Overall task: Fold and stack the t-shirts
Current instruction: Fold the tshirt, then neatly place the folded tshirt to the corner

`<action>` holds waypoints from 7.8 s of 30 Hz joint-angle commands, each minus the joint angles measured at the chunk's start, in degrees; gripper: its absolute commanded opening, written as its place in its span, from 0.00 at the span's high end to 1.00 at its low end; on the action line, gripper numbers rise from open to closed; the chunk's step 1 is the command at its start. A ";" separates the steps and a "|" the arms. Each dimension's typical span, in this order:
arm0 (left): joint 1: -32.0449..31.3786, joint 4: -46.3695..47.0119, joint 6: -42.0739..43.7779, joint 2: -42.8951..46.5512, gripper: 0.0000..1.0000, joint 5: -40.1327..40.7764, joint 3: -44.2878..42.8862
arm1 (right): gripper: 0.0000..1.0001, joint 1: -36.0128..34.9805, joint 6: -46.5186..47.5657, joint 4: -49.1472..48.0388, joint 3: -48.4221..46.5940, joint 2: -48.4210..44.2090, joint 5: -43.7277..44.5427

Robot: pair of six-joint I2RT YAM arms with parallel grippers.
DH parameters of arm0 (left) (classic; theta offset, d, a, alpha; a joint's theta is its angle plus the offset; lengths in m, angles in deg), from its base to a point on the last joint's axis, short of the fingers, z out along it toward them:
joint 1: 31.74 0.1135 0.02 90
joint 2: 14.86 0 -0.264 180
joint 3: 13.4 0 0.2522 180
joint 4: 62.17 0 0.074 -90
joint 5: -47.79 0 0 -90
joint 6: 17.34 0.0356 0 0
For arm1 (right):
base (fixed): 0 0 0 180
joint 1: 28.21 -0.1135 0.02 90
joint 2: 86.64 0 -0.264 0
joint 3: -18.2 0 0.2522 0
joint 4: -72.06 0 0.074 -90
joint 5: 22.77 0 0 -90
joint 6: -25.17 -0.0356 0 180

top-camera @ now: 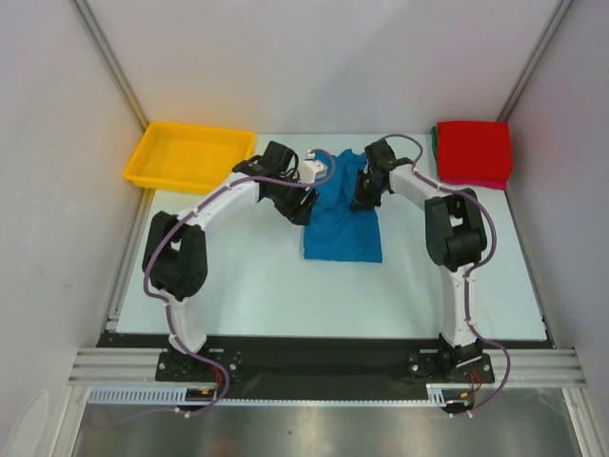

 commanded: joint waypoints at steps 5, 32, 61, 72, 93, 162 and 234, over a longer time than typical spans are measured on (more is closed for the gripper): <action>-0.53 -0.25 2.53 -0.08 0.38 0.38 -1.91 | 0.81 2.94 0.67 1.61 -14.21 8.17 6.07; -10.29 9.59 6.85 -6.49 0.42 11.44 10.91 | 0.79 -0.14 -12.52 -13.69 40.97 -25.40 3.85; -14.24 23.48 25.04 10.82 0.31 13.82 31.57 | 0.55 0.40 -9.96 -9.90 41.77 -26.45 6.86; -15.56 29.11 22.24 9.59 1.00 14.97 34.12 | 1.00 0.92 -9.71 -8.41 43.08 -28.55 5.45; -26.28 -18.42 15.54 37.71 1.00 -2.24 32.39 | 1.00 -18.59 -25.95 32.98 46.87 -65.64 -2.80; -3.78 1.25 -6.69 -12.11 0.62 -6.57 -15.62 | 1.00 6.90 -7.51 -16.40 25.26 -22.07 -5.09; 3.95 -0.42 -0.45 11.26 0.29 8.99 -4.64 | 1.00 15.24 9.62 -0.73 5.45 -4.57 -12.15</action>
